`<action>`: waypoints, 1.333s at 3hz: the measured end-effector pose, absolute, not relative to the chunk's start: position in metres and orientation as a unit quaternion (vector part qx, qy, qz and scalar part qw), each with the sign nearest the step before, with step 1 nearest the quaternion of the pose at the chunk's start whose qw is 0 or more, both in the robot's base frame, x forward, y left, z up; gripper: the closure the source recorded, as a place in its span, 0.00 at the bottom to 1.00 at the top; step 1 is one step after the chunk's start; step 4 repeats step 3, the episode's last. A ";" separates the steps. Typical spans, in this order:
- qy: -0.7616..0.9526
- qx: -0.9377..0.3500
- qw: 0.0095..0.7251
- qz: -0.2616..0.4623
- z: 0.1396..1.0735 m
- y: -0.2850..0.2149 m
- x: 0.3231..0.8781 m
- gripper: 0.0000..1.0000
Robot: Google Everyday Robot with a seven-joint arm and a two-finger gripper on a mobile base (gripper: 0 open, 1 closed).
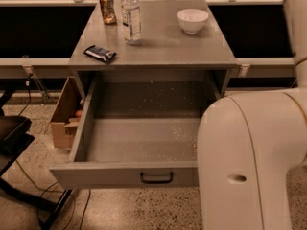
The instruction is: Pick blue plastic bottle from top drawer and place on counter
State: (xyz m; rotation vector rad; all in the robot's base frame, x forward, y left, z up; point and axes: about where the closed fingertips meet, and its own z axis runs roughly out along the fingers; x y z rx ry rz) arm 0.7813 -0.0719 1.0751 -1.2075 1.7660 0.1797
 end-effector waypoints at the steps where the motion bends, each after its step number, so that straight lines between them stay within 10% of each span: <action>1: 0.791 -0.450 0.415 0.025 1.067 -0.163 0.746 0.00; 3: 0.855 -0.294 0.426 -0.012 1.023 -0.335 0.715 0.00; 4: 0.855 -0.294 0.426 -0.012 1.023 -0.335 0.715 0.00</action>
Offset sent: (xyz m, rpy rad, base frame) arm -0.0964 -0.3028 -0.1000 -0.0488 0.2433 -0.6746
